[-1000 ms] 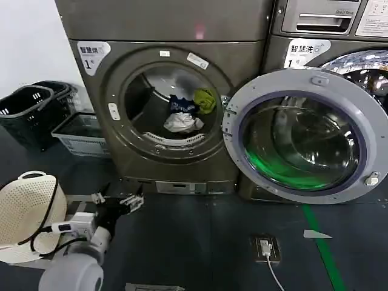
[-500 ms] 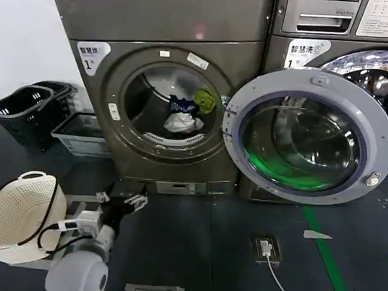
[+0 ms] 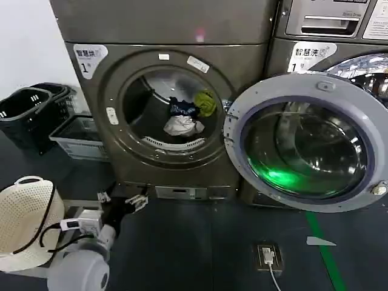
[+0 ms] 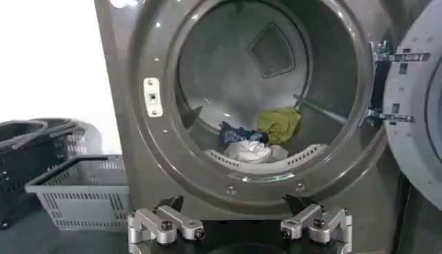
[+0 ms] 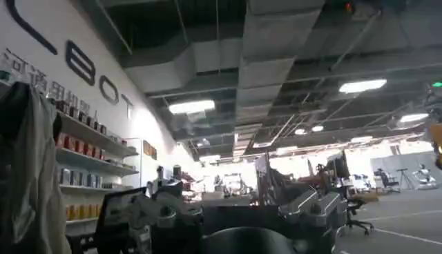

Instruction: Grasp the clothes from the dryer.

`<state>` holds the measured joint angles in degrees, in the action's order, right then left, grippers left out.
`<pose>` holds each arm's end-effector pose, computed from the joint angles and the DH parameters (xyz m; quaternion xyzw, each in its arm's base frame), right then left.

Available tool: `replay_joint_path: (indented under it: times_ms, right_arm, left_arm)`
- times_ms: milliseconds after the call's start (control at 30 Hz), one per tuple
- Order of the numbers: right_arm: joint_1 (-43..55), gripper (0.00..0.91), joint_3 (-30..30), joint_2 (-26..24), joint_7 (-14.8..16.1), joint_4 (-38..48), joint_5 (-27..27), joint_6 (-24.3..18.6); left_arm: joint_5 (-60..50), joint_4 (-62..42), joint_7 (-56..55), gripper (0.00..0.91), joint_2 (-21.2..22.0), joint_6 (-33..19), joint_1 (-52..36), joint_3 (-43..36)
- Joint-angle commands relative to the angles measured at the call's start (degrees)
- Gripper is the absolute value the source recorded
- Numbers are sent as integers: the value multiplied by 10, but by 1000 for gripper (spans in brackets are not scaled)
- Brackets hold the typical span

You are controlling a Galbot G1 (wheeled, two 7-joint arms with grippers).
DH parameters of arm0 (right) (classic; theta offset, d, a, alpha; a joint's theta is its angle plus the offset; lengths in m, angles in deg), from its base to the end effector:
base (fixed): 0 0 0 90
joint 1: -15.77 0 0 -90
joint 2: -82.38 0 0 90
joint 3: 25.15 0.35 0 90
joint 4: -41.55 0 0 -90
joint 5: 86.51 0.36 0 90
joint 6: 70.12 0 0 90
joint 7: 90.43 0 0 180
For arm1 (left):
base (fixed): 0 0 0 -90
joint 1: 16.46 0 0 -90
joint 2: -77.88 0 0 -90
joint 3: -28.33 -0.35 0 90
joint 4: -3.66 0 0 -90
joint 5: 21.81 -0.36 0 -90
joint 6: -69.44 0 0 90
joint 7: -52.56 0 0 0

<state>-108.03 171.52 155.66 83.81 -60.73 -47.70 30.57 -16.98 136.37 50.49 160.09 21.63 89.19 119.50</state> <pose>-0.1756 -0.4014 -0.0809 0.7033 0.6821 -0.0978 0.1745 0.2266 0.0197 -0.1716 -0.0055 -0.9906 -0.0364 0.1318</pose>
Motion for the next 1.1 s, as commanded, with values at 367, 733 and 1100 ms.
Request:
replay_joint_path:
  times_ms: [367,733,1100]
  right_arm:
    - [1,907,0,0,-1,1,-1,0]
    - [1,907,-2,2,0,-1,-1,0]
    - [1,907,-3,-2,0,-2,-1,2]
  left_arm:
    - [-12,-11,2,907,10,28,-11,-14]
    - [-15,-12,3,907,9,28,-10,-14]
    - [-18,-19,7,907,8,28,-19,-12]
